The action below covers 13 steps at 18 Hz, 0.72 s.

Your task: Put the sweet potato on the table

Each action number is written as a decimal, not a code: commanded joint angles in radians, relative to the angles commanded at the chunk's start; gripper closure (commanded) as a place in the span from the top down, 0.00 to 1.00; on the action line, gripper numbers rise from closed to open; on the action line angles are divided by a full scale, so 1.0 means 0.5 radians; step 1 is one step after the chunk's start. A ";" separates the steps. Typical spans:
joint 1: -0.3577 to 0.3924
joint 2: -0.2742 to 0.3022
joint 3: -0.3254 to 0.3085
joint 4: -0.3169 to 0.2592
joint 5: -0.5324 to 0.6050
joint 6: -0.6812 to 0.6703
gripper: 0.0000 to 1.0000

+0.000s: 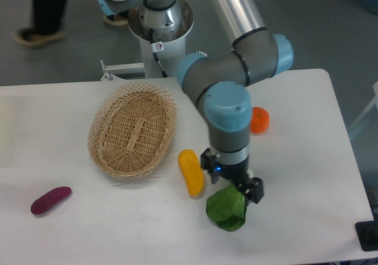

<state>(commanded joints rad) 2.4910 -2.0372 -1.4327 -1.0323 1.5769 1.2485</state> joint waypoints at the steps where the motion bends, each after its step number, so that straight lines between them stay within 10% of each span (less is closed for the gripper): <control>1: 0.025 0.000 0.000 -0.009 0.000 0.037 1.00; 13: 0.144 -0.003 -0.055 -0.009 0.015 0.258 1.00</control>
<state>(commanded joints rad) 2.5633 -2.0387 -1.4603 -1.0370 1.5846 1.3775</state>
